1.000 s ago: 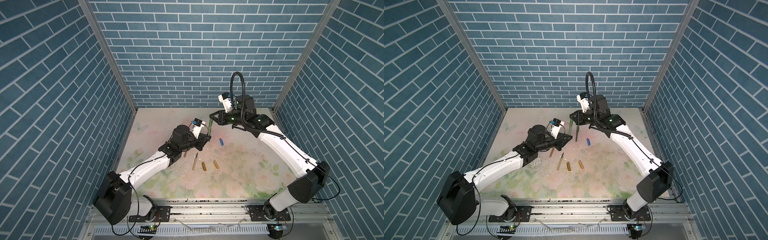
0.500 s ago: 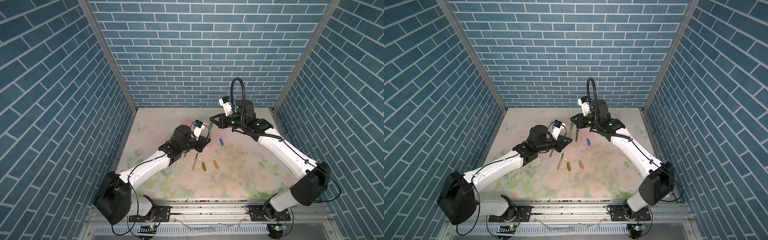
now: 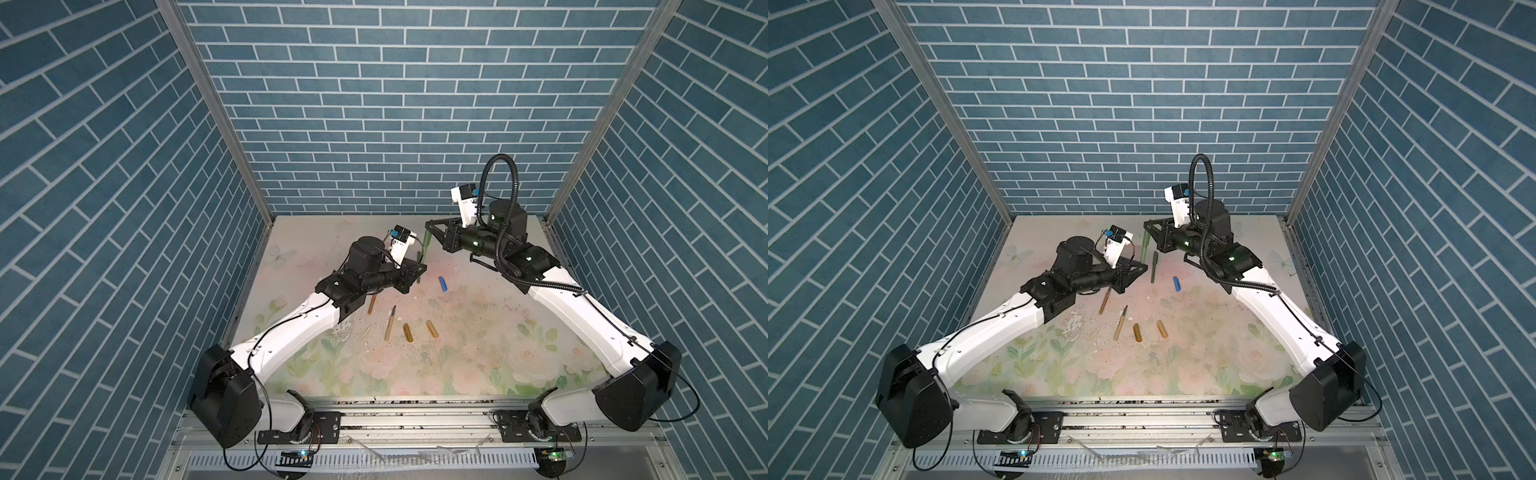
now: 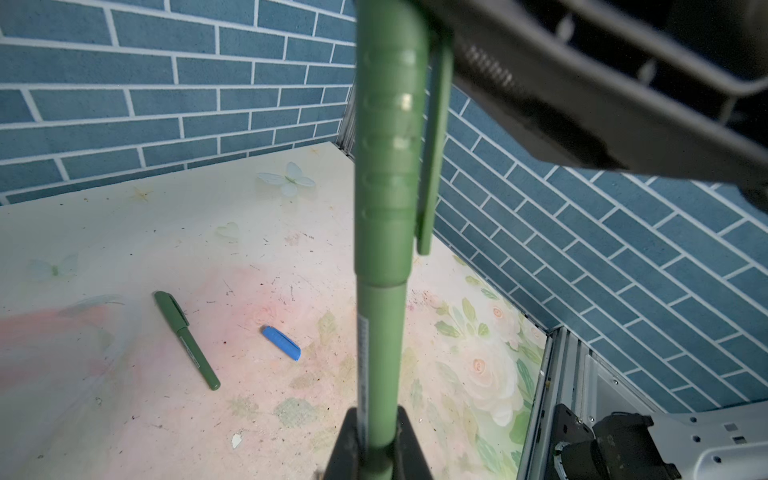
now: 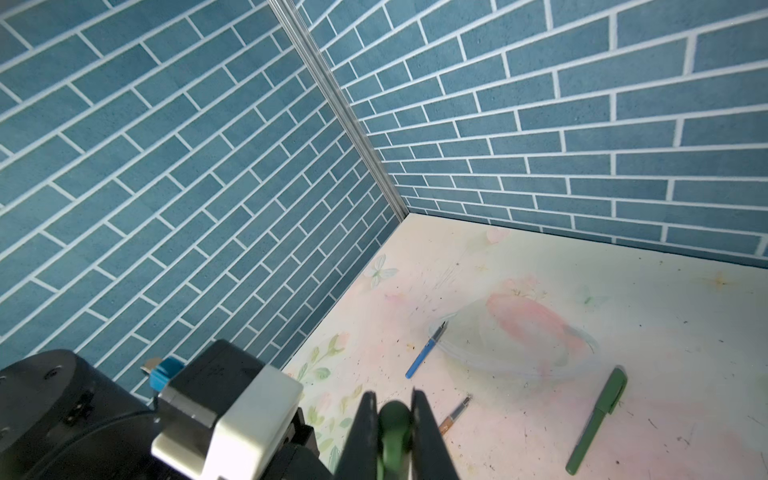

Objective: Insert the pens into the pen caps

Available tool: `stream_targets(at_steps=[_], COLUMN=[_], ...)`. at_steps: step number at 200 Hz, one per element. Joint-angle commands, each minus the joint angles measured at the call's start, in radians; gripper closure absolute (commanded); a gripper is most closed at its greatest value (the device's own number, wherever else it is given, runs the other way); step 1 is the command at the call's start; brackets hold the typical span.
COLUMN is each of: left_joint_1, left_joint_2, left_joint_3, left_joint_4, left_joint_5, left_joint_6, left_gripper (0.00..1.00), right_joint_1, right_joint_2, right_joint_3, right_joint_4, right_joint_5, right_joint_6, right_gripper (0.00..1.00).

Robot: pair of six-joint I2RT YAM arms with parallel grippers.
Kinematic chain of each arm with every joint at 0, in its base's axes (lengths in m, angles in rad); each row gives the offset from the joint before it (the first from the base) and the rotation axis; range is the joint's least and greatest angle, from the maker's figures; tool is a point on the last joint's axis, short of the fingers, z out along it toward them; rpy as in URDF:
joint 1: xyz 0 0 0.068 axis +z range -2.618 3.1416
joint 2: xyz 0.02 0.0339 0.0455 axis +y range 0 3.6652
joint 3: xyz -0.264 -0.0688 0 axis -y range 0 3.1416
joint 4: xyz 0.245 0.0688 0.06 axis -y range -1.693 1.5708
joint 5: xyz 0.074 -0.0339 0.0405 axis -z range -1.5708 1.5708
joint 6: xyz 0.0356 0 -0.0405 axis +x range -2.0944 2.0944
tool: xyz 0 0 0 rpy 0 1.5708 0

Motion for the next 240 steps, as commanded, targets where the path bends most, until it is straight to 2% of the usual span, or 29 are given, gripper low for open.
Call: stream_targets(at_steps=[1, 56, 100, 117, 145, 156, 188, 214, 240], left_joint_1=[0.032, 0.055, 0.054, 0.053, 0.054, 0.053, 0.055, 0.055, 0.055], left_joint_2=[-0.02, 0.006, 0.008, -0.006, -0.027, -0.036, -0.043, -0.039, -0.04], left_joint_3=[0.138, 0.189, 0.073, 0.006, -0.081, -0.106, -0.11, -0.1, -0.101], left_joint_4=[0.283, 0.3, 0.238, 0.231, 0.211, 0.21, 0.188, 0.196, 0.206], left_joint_5=[-0.11, -0.087, 0.019, 0.046, 0.07, 0.069, 0.077, 0.106, 0.118], left_joint_6=[0.009, 0.01, 0.0, -0.014, -0.017, -0.017, -0.041, -0.08, -0.093], left_gripper=[1.0, 1.0, 1.0, 1.0, 1.0, 1.0, 1.0, 1.0, 1.0], right_joint_1=[0.026, 0.031, 0.029, 0.029, 0.028, 0.028, 0.029, 0.035, 0.063], right_joint_2=[0.017, -0.009, -0.001, 0.015, 0.024, 0.017, -0.011, -0.005, 0.023], right_joint_3=[-0.099, -0.128, 0.002, 0.067, 0.18, 0.207, 0.196, 0.152, 0.146], right_joint_4=[-0.274, -0.277, -0.282, -0.276, -0.287, -0.297, -0.317, -0.297, -0.277], right_joint_5=[-0.089, -0.085, -0.03, 0.004, 0.071, 0.091, 0.117, 0.056, 0.017], right_joint_6=[-0.005, 0.013, 0.012, 0.008, -0.018, -0.033, -0.042, -0.007, 0.003], right_gripper=[0.94, 0.94, 0.89, 0.82, 0.59, 0.55, 0.55, 0.59, 0.6])
